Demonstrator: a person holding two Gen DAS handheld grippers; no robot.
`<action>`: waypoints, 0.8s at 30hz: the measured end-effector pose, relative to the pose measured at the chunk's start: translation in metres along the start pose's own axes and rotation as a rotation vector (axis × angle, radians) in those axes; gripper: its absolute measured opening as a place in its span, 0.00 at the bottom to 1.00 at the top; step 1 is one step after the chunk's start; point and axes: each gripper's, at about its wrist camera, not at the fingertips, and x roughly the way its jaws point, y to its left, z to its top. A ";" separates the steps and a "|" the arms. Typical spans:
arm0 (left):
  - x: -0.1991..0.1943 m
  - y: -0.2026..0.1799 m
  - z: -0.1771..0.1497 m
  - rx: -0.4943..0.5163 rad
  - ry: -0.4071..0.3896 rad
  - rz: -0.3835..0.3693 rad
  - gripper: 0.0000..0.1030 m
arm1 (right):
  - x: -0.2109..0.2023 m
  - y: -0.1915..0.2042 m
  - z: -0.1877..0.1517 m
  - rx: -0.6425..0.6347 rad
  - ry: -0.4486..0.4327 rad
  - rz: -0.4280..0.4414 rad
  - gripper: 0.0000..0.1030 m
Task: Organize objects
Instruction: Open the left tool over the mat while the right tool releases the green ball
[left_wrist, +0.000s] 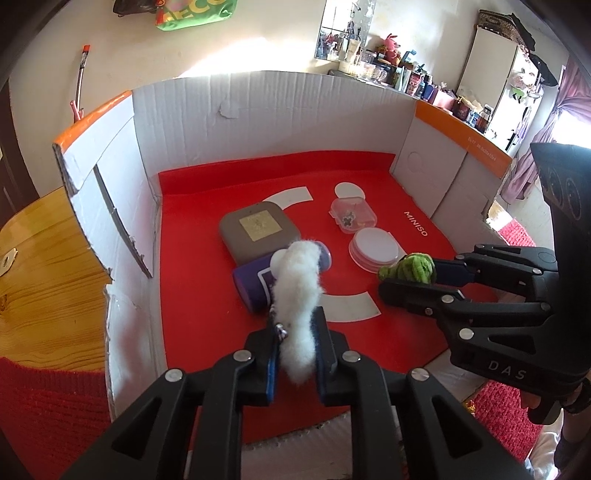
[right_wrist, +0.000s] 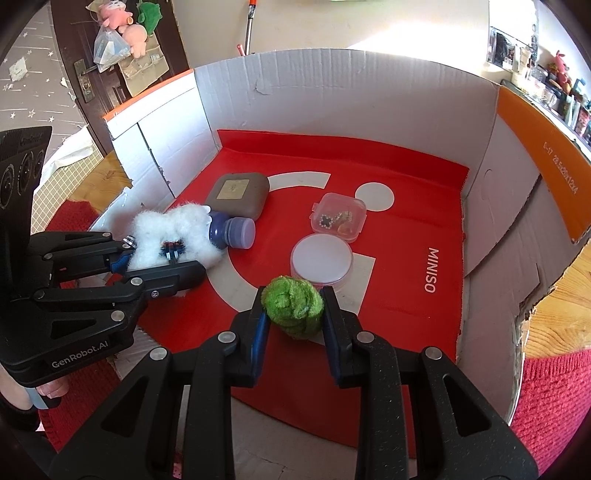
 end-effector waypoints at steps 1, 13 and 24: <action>0.000 0.000 -0.001 -0.002 -0.001 -0.001 0.18 | -0.001 0.001 0.000 -0.001 -0.001 0.000 0.25; -0.009 0.004 -0.006 -0.034 -0.004 -0.043 0.18 | -0.005 0.007 -0.004 -0.014 -0.001 0.007 0.27; -0.018 0.003 -0.008 -0.037 -0.025 -0.026 0.31 | -0.009 0.009 -0.008 -0.015 -0.011 0.009 0.54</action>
